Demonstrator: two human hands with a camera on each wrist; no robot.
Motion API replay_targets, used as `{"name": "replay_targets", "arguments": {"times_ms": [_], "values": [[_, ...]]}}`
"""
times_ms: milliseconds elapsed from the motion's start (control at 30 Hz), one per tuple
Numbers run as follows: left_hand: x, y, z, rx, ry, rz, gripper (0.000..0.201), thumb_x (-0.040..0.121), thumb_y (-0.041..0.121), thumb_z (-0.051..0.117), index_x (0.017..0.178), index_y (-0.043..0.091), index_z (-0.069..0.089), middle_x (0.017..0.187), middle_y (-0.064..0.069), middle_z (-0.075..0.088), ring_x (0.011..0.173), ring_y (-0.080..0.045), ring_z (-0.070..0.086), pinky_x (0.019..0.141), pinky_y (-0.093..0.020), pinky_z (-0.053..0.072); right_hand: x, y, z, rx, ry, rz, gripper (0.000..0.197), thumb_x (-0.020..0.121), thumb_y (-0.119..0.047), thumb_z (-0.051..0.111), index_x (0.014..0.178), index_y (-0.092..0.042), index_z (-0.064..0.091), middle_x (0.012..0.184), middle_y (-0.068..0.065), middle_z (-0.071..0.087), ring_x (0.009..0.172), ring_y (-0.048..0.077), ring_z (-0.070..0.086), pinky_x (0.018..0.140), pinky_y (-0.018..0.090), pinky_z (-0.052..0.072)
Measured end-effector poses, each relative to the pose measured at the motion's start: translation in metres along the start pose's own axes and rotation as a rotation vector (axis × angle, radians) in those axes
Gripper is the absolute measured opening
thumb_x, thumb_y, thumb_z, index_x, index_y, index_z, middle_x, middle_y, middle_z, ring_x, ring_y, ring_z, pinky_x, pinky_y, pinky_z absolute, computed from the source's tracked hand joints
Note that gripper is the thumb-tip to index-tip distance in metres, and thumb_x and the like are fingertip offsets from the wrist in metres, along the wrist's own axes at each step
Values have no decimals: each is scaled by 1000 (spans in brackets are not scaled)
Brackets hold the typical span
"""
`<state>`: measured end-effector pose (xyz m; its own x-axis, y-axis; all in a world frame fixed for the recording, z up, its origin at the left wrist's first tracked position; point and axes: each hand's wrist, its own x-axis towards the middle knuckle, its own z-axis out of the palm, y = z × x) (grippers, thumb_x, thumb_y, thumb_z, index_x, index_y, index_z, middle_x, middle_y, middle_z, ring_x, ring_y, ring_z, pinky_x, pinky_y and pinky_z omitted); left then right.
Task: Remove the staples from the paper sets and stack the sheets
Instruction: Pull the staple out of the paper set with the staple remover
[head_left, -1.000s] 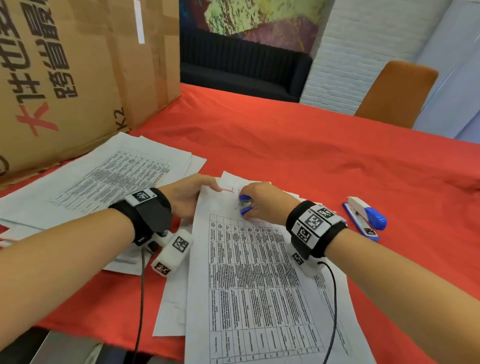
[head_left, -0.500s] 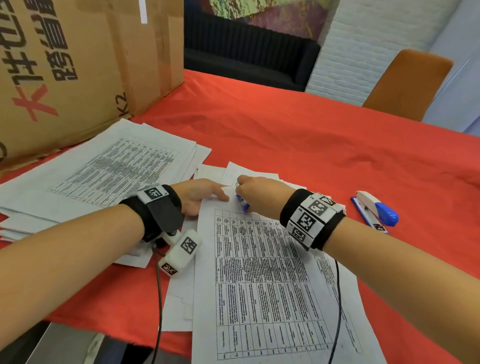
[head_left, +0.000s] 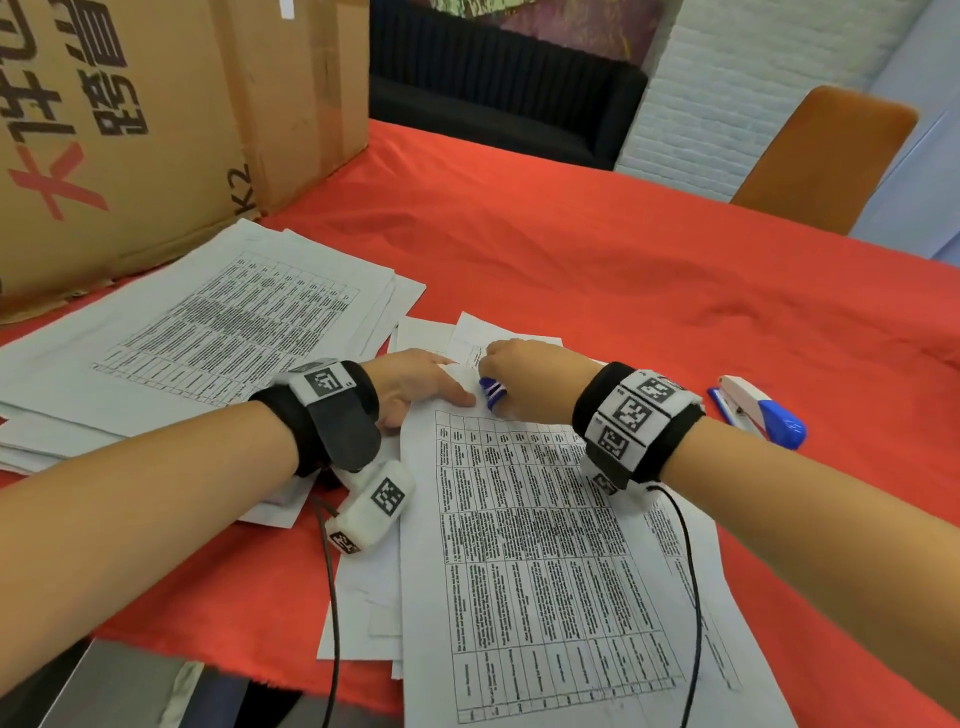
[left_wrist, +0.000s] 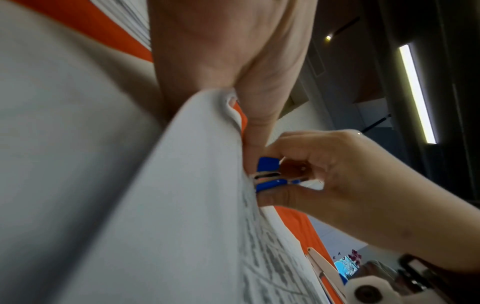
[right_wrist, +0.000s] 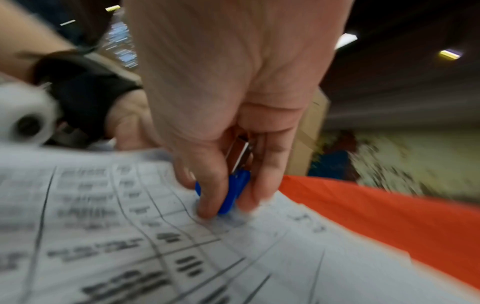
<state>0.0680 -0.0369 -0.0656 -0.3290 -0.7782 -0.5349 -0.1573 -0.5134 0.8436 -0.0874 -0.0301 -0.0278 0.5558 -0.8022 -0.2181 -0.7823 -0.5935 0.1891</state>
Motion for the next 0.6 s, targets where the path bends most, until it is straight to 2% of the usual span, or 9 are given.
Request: {"name": "replay_targets", "arguments": {"times_ms": [100,167,267,333,400,467,533,600], "values": [[3,0,2,22,59,-8,38,79,-9,66,113,6,62,100,-22,71,88,-40,69,78,-55,55,0,17,9,298,45,55,26,84,-27,68,105,-11,64,102,5,62,95,23,57,78,32,47],[4,0,2,32,71,-20,38,79,-8,67,114,7,63,100,-21,71,87,-40,69,76,-55,56,-3,28,13,444,66,66,30,82,-27,72,108,-11,67,104,5,65,97,20,57,84,32,47],[3,2,3,43,88,-31,38,79,-6,67,113,9,62,99,-20,71,85,-39,70,73,-53,57,-6,37,16,543,66,86,32,82,-28,73,110,-15,67,106,3,65,99,17,56,85,29,44],[4,3,4,41,94,-33,37,79,-7,67,112,10,62,100,-20,70,87,-38,70,76,-52,56,-5,42,18,615,48,95,31,83,-28,71,112,-16,66,108,1,64,100,16,56,83,25,41],[4,3,5,48,101,-34,35,80,-7,66,109,11,62,101,-20,70,89,-38,69,80,-54,55,-4,49,20,687,13,103,28,85,-27,70,110,-15,66,106,2,66,99,17,58,86,25,44],[4,3,5,56,110,-15,36,80,-8,66,110,11,63,102,-20,70,90,-39,69,82,-57,53,-5,56,27,925,-16,113,18,88,-18,67,103,-9,65,100,9,66,91,21,63,90,30,51],[0,2,7,53,120,1,32,80,-8,65,105,12,63,102,-19,70,90,-38,69,82,-56,53,-10,61,34,1281,-20,150,7,91,-2,59,98,-2,60,95,17,61,80,21,64,83,27,56],[-2,2,8,62,117,13,33,80,-7,66,104,15,62,103,-18,68,91,-36,68,82,-54,54,-16,65,38,1421,4,180,8,92,3,55,97,0,59,96,19,58,77,19,63,79,24,57]]}}
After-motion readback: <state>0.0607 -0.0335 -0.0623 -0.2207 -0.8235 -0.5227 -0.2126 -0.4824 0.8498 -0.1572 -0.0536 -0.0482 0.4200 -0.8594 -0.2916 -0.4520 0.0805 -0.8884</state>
